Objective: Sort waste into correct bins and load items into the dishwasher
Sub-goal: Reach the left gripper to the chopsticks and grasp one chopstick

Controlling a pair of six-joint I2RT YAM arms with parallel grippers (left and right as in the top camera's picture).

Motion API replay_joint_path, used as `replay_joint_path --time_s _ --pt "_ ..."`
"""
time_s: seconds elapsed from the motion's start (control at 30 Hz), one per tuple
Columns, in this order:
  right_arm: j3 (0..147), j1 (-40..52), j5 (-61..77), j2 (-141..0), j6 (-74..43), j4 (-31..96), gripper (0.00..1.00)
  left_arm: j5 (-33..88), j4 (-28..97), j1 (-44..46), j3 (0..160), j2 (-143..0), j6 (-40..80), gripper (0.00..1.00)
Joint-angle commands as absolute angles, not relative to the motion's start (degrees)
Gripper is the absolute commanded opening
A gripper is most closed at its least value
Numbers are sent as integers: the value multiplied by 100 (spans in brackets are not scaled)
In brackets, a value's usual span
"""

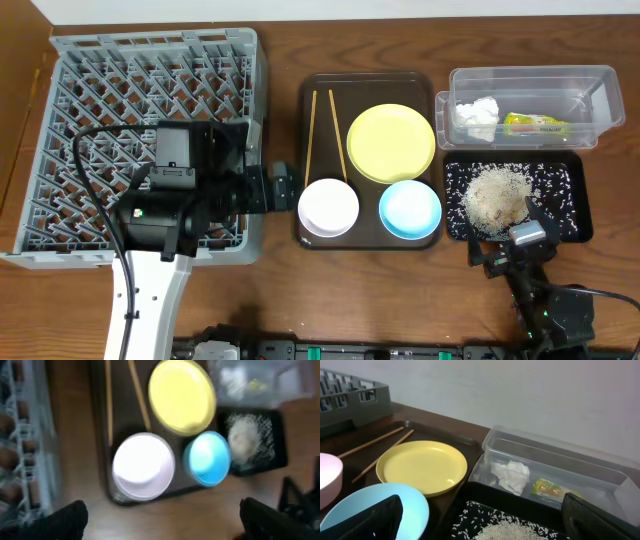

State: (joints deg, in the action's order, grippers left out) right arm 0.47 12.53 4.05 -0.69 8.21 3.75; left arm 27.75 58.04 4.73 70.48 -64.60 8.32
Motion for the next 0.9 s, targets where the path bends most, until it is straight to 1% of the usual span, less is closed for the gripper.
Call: replay_joint_path --time_s 0.0,0.03,0.1,0.2,0.3,0.43,0.53,0.6,0.73,0.87 --pt "32 1304 410 -27 884 388 99 2934 5214 593 7116 -6569 1636 98" --pt "32 1304 410 -27 886 388 99 2812 5070 646 7118 -6648 1737 99" --pt "32 1304 410 -27 886 388 99 2416 4853 832 7135 -6893 1750 92" --pt "32 1304 410 -27 884 388 99 1566 4768 1131 7332 -7467 1743 90" --pt "32 1304 410 -30 886 388 99 945 4779 1374 7743 -8298 1496 89" --pt "32 1304 410 -30 886 388 99 486 4753 1601 8256 -9450 1247 89" --pt "32 1304 410 -27 886 388 99 64 4626 1741 8390 -10145 1197 89" --pt "32 1304 410 -27 886 388 99 14 4456 1800 8388 -10508 1186 87" --pt "32 1304 410 -27 886 388 99 80 4029 1929 8388 -11128 1184 72" --pt "32 1304 410 -27 886 388 99 80 3736 2073 8388 -11469 1184 67"
